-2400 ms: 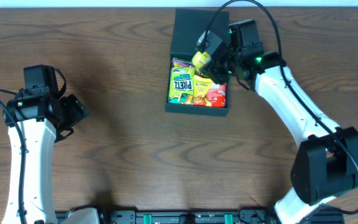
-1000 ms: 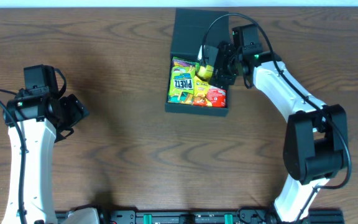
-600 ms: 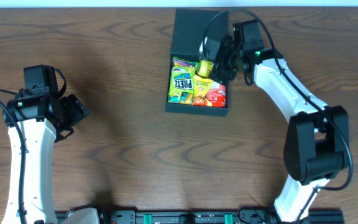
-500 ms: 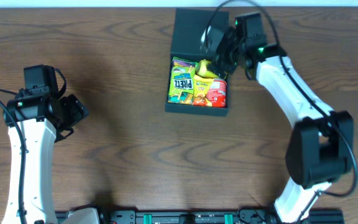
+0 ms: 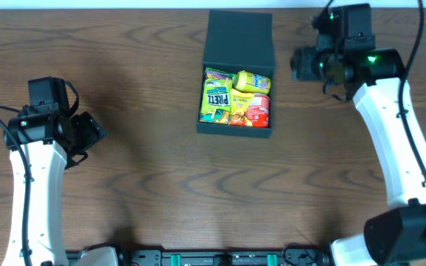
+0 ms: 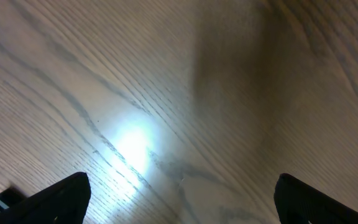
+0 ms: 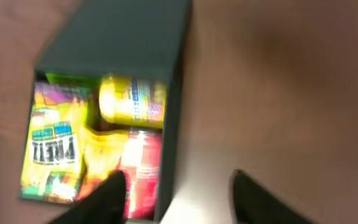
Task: Pack container
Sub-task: 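Release the bottle and raise the right gripper to the box lid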
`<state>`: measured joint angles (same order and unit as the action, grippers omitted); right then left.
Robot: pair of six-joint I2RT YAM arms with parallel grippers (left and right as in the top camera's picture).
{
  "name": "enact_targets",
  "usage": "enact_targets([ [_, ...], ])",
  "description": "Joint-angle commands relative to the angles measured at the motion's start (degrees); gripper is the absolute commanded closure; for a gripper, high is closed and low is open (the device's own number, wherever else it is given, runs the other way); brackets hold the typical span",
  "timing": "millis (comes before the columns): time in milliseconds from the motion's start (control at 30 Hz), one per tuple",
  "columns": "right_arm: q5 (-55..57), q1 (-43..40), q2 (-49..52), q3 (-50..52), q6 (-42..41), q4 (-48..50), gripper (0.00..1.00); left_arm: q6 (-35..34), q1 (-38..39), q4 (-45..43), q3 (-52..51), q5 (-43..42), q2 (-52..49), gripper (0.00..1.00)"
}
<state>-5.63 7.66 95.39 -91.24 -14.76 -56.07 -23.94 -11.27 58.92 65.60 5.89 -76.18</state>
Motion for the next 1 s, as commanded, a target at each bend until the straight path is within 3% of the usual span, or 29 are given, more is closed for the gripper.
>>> enact_targets([
  [0, -2.3, 0.5, 0.6, 1.4, -11.1, -3.3, 0.54, 0.4, -0.3, 0.2, 0.2, -0.4, -0.6, 0.05],
  [100, -2.3, 1.2, 0.6, 4.2, -13.6, -2.4, 0.59, 0.4, -0.3, 0.2, 0.2, -0.4, -0.6, 0.05],
  [300, 1.3, 2.5, 1.7, 8.7, -14.2, 5.9, 0.55, 0.4, -0.3, 0.2, 0.2, -0.4, -0.6, 0.05],
  [633, 2.0, 2.8, 10.6, 8.6, -14.6, 13.0, 0.63, 0.4, -0.3, 0.2, 0.2, -0.4, -0.6, 0.05],
  [967, 2.0, 4.0, 14.0, 8.3, -13.0, 18.8, 0.62, 0.4, -0.3, 0.2, 0.2, -0.4, -0.6, 0.05],
])
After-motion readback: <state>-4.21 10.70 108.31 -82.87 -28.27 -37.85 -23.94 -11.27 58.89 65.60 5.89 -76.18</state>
